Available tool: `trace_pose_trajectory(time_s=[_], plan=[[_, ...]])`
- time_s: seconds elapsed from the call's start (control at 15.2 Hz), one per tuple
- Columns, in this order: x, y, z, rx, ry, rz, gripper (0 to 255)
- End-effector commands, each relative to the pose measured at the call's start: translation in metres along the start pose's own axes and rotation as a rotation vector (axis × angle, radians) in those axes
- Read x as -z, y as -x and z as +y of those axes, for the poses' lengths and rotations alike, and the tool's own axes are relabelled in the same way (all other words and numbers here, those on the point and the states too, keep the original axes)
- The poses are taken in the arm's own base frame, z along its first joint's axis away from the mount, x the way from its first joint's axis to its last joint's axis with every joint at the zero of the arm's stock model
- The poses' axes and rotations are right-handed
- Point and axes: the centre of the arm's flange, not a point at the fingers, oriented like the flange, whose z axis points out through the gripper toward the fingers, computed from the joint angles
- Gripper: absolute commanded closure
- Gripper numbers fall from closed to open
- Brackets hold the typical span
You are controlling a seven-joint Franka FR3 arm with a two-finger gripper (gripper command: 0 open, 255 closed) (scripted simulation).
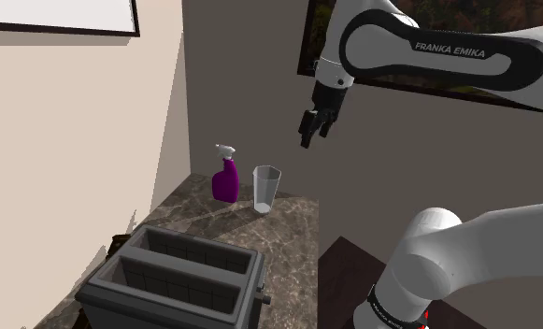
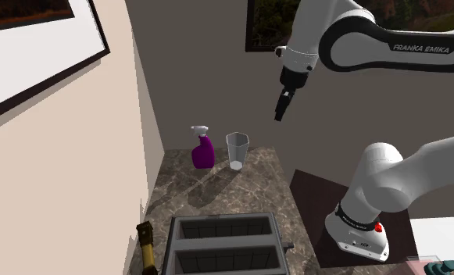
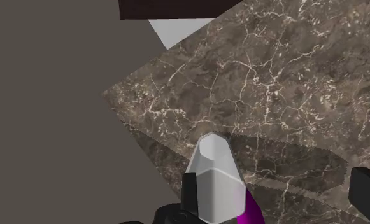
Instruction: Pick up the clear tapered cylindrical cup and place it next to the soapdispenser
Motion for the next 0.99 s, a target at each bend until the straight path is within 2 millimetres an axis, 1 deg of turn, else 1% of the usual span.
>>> trace_pose_trajectory(time_s=[0.0,0.92], plan=[[0.000,0.000,0.000,0.000,0.000,0.000,0],[-0.155,-0.095,-0.023,-0.003,-0.003,0.020,0]])
